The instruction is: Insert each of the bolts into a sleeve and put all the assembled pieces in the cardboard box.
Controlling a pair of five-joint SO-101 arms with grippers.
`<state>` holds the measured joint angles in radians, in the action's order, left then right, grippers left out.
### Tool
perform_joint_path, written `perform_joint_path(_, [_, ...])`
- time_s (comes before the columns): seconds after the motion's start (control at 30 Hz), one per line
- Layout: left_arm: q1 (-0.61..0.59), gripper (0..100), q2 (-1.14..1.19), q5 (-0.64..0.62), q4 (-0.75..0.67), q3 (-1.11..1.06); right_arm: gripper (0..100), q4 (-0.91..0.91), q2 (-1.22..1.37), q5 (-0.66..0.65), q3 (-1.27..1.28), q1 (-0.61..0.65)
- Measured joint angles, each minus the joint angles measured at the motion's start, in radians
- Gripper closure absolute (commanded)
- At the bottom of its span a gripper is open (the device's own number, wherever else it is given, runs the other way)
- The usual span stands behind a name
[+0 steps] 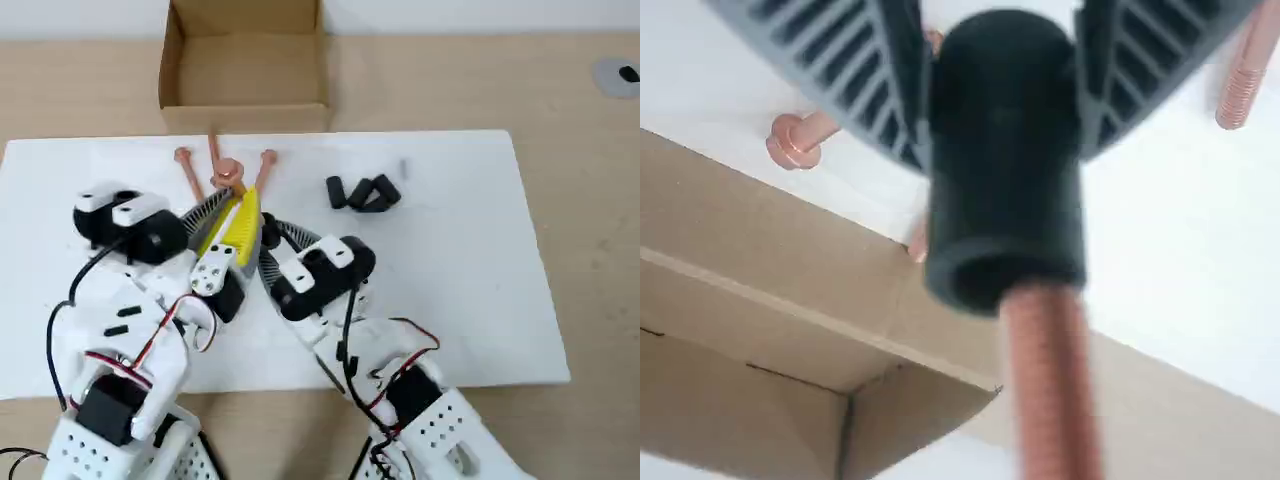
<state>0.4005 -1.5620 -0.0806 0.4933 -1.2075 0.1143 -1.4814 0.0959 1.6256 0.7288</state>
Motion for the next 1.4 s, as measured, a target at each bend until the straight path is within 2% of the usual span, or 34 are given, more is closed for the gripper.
perform_joint_path(0.6, [0.028, 99, 0.002, 0.003, 0.0, -0.028, 98.9, 0.0, -0.002, 0.0, 0.0, 0.0])
perform_joint_path(0.8, [0.074, 99, 0.0, 0.092, 0.005, -0.028, 98.9, 0.0, -0.002, 0.002, 0.0, -0.003])
perform_joint_path(1.1, [0.084, 99, 0.0, 0.106, 0.006, -0.028, 98.9, 0.0, -0.002, 0.003, 0.0, -0.003])
perform_joint_path(1.4, [0.087, 93, 0.0, 0.127, 0.006, -0.028, 98.9, 0.0, -0.002, 0.003, 0.0, -0.003])
